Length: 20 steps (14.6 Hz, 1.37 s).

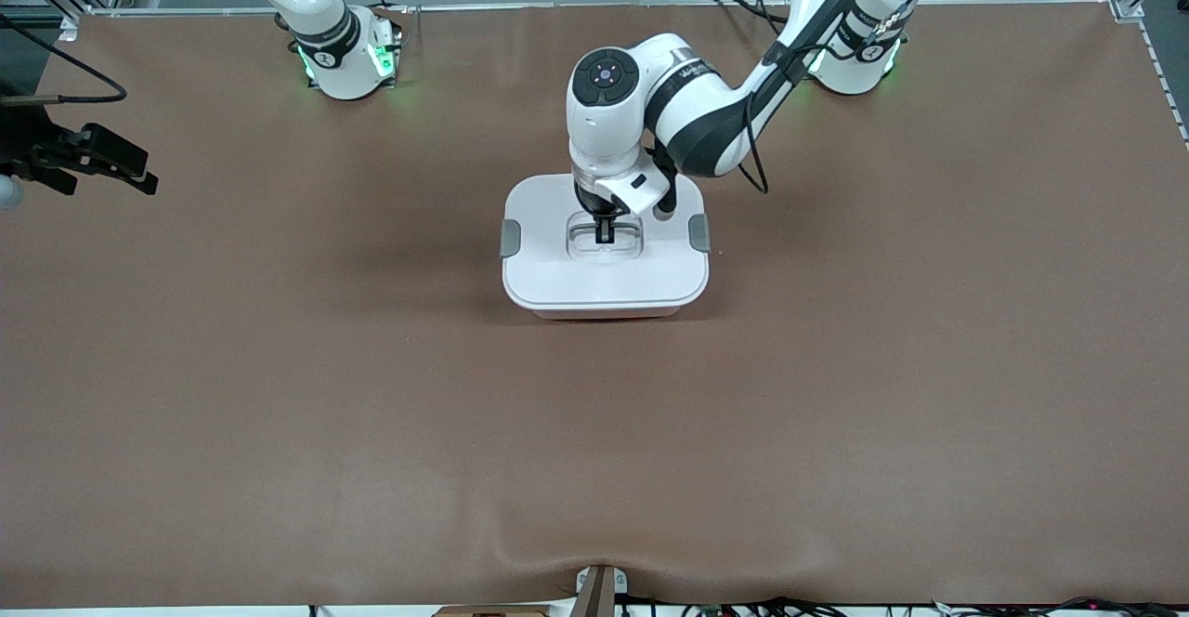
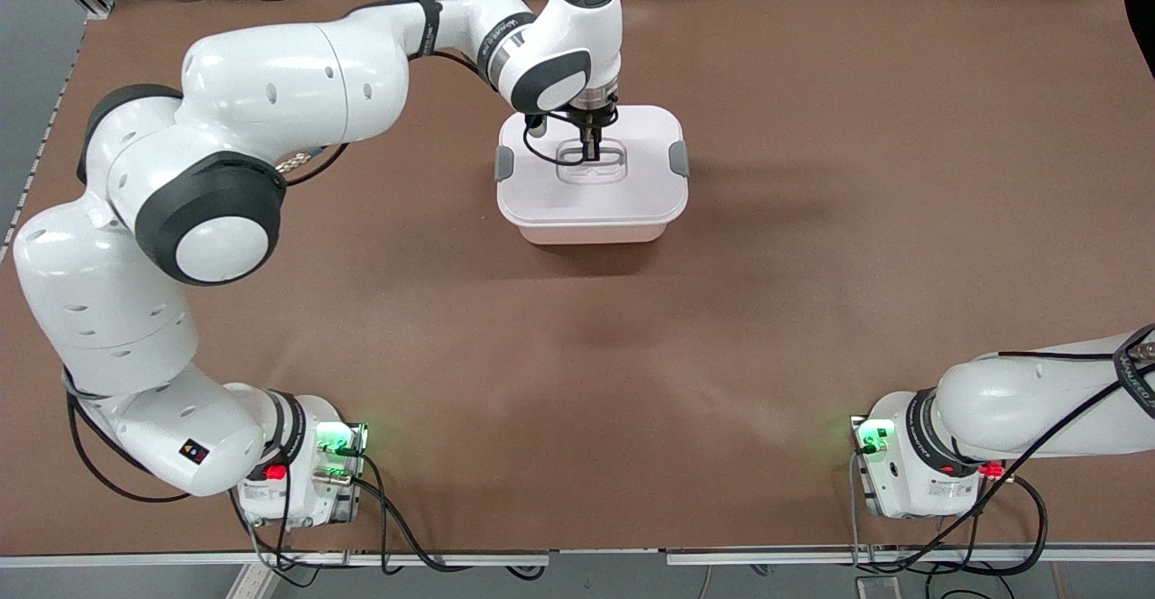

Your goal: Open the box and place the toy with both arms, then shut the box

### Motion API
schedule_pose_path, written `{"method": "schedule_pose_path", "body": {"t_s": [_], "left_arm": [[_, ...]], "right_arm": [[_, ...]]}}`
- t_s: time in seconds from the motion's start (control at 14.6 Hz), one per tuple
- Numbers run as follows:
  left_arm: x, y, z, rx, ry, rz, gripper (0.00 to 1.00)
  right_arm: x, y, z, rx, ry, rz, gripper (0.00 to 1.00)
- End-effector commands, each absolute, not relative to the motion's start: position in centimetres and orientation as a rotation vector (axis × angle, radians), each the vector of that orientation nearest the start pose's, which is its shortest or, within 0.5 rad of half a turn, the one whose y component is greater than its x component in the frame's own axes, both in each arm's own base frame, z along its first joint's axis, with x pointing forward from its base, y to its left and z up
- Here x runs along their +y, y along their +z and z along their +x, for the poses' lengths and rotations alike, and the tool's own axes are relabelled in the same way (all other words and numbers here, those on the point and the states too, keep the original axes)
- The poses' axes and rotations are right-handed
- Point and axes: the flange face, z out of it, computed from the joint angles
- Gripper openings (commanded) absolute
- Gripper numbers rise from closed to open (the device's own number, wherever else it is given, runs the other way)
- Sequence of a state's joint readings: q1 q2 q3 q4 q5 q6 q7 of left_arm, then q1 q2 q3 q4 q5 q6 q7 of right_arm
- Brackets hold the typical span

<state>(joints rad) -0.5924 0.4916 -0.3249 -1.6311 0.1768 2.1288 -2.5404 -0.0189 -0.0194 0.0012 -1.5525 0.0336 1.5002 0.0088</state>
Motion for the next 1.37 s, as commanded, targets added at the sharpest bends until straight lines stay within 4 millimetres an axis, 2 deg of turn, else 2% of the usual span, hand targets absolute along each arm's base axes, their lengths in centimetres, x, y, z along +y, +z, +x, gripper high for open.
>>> {"method": "schedule_pose_path", "body": {"t_s": [0.0,0.07,0.14,0.21,0.41,0.75,0.89,1.03,1.3], "left_arm": [[-51.2,36.0,43.7,-2.255,-0.044,-2.238,0.47],[-51.3,36.3,43.7,-2.253,-0.046,-2.245,0.68],[-51.3,37.2,44.0,-2.265,-0.049,-2.249,0.94],[-50.9,39.0,44.4,-2.281,-0.060,-2.253,1.00],[-49.5,42.1,44.8,-2.241,-0.101,-2.296,1.00],[-43.8,47.2,49.6,-2.209,-0.128,-2.346,1.00],[-42.0,48.1,50.9,-2.139,-0.147,-2.418,1.00],[-38.9,49.0,53.0,-2.098,-0.167,-2.460,1.00],[-34.1,49.1,56.1,-1.882,-0.183,-2.605,1.00]], "right_arm": [[-0.6,64.0,54.1,0.024,0.040,-3.113,1.00],[-0.6,64.0,54.1,0.024,0.040,-3.114,1.00],[-0.6,64.0,54.1,0.024,0.043,-3.113,1.00],[-0.6,63.9,54.1,0.024,0.047,-3.113,1.00],[-0.8,63.8,54.2,0.029,0.050,-3.113,1.00],[-0.7,63.9,54.2,0.024,0.047,-3.113,1.00],[-0.7,63.9,54.2,0.024,0.047,-3.112,1.00],[-0.7,63.9,54.2,0.026,0.047,-3.113,1.00],[-0.7,63.9,54.2,0.026,0.047,-3.113,1.00]]}}
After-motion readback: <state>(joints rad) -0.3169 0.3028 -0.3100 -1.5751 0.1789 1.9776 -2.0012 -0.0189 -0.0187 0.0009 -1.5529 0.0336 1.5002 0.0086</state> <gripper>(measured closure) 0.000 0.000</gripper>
